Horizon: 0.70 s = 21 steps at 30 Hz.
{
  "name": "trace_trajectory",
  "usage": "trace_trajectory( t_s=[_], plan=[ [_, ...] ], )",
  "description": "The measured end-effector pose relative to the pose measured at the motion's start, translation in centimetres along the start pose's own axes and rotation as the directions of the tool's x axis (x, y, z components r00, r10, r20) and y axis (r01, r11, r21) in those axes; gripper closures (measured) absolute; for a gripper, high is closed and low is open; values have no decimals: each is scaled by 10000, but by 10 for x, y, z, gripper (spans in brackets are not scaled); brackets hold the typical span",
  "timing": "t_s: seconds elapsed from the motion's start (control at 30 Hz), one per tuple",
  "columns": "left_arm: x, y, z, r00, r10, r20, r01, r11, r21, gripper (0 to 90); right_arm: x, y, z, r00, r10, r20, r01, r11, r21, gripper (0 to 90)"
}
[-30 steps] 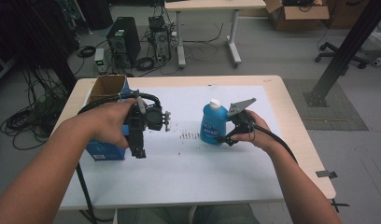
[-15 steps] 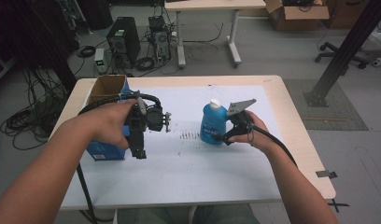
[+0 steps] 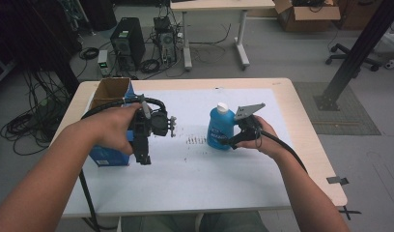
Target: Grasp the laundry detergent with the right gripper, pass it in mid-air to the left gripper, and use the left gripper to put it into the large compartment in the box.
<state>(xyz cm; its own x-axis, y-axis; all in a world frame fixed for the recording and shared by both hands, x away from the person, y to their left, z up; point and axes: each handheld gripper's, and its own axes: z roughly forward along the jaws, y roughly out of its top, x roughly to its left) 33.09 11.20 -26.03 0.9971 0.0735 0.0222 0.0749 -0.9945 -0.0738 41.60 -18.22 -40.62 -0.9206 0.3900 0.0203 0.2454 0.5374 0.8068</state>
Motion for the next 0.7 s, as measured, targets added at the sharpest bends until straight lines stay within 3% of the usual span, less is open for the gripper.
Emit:
trace_trajectory(
  t_s=[0.7],
  plan=[
    [-1, -1, -2, 10000, -21, -51, 20, 10000, -47, 4, 3, 0, 5, 9999, -54, 111, 57, 9996, -278, 257]
  ],
)
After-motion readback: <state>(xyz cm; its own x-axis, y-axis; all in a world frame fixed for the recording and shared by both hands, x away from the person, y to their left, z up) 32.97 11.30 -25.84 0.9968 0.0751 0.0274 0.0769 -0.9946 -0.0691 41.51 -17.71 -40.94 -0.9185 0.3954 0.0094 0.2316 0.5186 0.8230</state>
